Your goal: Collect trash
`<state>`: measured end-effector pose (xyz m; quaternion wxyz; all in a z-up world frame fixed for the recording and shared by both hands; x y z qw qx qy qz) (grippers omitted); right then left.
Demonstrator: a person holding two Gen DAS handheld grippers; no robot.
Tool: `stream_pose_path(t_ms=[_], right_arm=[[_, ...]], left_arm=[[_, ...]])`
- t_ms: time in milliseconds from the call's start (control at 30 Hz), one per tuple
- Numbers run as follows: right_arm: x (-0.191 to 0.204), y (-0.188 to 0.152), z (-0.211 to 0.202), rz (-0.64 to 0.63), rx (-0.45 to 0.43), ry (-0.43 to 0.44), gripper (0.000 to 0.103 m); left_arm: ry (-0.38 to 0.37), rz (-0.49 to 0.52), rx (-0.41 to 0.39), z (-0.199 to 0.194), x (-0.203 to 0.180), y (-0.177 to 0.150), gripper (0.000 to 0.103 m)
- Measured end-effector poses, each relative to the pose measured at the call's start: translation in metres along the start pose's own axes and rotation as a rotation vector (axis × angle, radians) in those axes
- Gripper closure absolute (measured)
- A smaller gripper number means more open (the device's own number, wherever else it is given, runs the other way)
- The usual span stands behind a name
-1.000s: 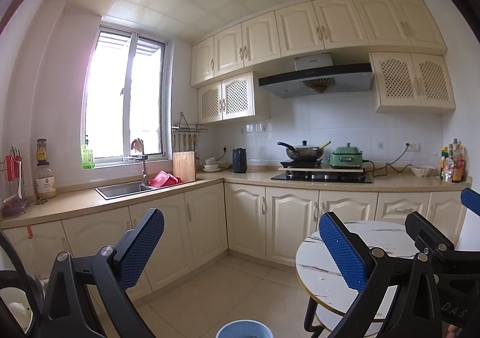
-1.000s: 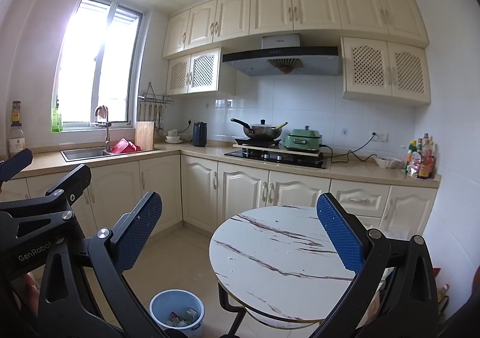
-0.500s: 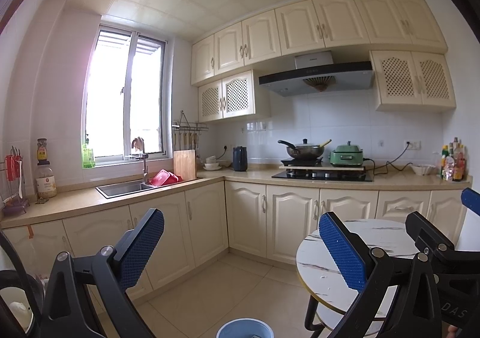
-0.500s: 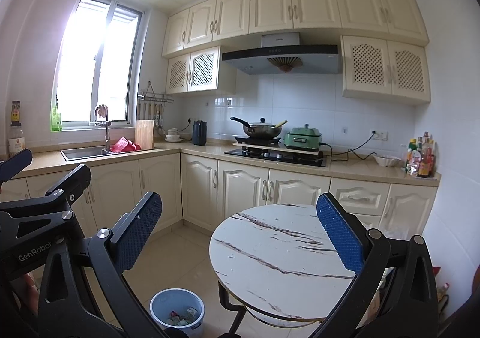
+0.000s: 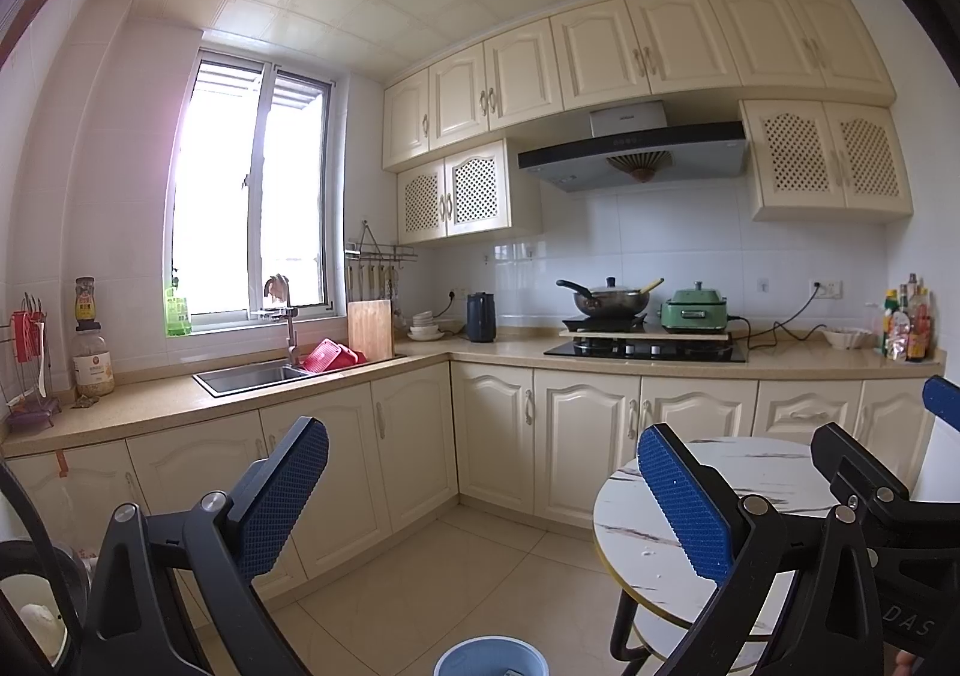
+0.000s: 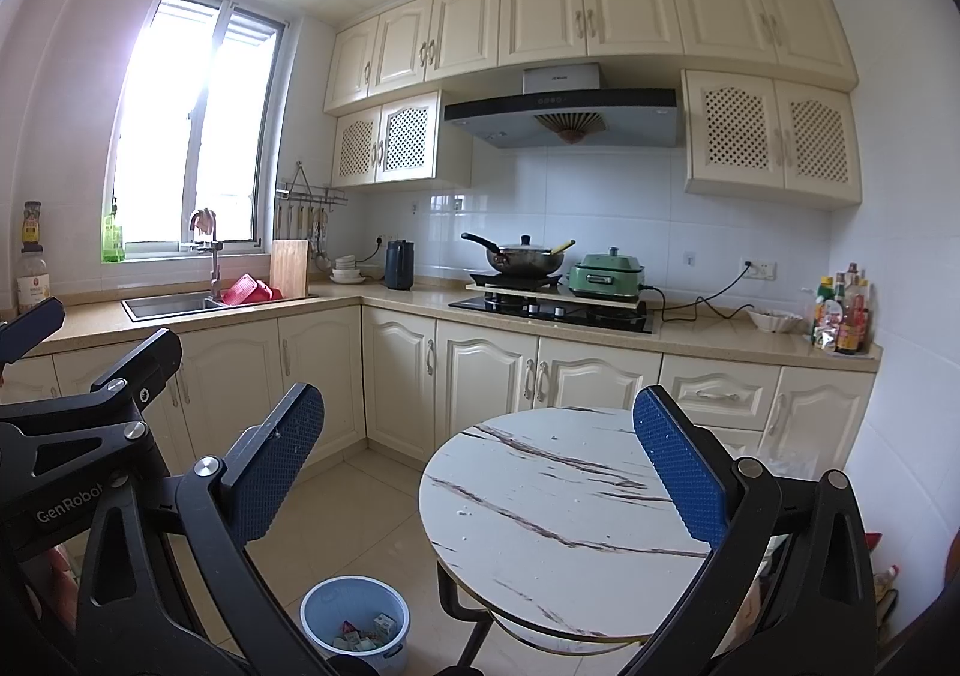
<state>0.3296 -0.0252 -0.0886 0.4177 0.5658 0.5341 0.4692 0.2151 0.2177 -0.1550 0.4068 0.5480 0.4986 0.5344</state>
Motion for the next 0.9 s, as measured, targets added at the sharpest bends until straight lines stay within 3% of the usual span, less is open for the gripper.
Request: stream_pose_path(t_ms=[900], right_arm=[[-0.0023,-0.002,0.0024,0.001,0.005,-0.002,0.0]], left_arm=[[-0.006,0.005,0.002,0.0069,0.0078,0.0016,0.001]])
Point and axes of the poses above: each gripper's, at about its wrist camera, not at the fingertips, and z roughly the way its jaws point, x to its left, y to its top, the point moved 7 cm from there along z, roughly the way its jaws point, and after that the axes turned 10 degrees about z, right-handed, at the moved point
